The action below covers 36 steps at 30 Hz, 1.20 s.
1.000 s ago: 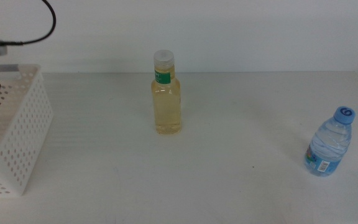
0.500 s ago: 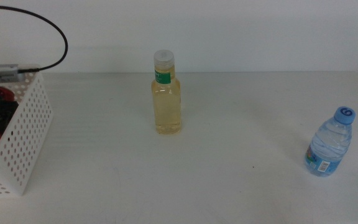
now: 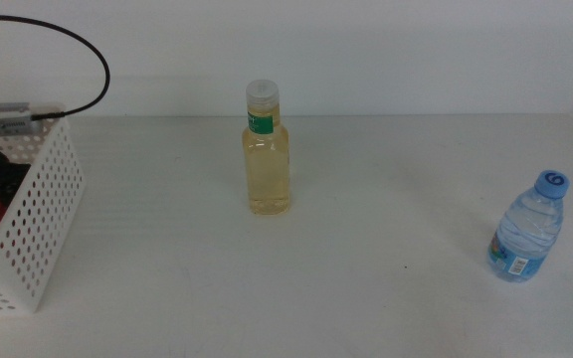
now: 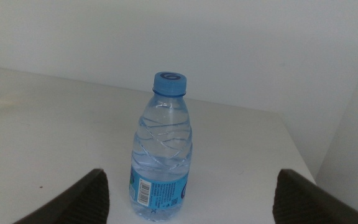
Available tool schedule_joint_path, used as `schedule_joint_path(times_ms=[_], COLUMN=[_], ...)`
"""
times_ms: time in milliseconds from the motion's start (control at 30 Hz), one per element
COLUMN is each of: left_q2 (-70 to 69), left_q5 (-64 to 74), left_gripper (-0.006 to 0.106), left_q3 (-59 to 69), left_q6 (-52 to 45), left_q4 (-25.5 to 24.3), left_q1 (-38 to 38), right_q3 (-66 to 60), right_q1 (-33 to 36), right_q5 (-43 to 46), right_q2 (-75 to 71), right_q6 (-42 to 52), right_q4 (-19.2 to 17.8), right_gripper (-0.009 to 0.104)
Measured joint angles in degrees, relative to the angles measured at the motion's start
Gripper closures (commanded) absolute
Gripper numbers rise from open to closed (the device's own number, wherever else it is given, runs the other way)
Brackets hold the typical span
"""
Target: Use arms to grab the bottles and put them into the dustbin to the left of the table.
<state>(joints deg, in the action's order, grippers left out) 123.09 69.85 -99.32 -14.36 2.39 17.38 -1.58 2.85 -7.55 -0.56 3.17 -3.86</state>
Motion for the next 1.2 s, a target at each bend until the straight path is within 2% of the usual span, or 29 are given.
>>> schedule_joint_path(times_ms=[200, 367, 633, 733, 900, 1200], left_q2=[-0.38, -3.22, -15.1, -19.99, -28.09, -44.37], left_q5=[0.01, 0.01, 0.6, 1.15, 1.64, -3.14], left_gripper=[0.02, 0.02, 0.02, 0.02, 0.02, 0.02], left_q3=[-1.98, -3.17, -3.54, -3.54, -3.54, 5.62], left_q6=[2.12, 4.24, 7.66, 8.71, 8.95, 10.1], left_q4=[-0.6, -3.57, -7.54, -6.61, -1.44, -0.35], left_q1=[-1.06, -3.64, -5.16, -5.16, -6.32, -17.72], right_q3=[0.0, 0.0, 0.0, 0.0, 0.0, 0.0], right_q1=[0.0, 0.0, 0.0, 0.0, 0.0, 0.0], right_q5=[0.0, 0.0, 0.0, 0.0, 0.0, 0.0], right_q2=[0.0, 0.0, 0.0, 0.0, 0.0, 0.0], right_q6=[0.0, 0.0, 0.0, 0.0, 0.0, 0.0], right_q4=[0.0, 0.0, 0.0, 0.0, 0.0, 0.0], right_gripper=[0.026, 0.026, 0.026, 0.026, 0.026, 0.026])
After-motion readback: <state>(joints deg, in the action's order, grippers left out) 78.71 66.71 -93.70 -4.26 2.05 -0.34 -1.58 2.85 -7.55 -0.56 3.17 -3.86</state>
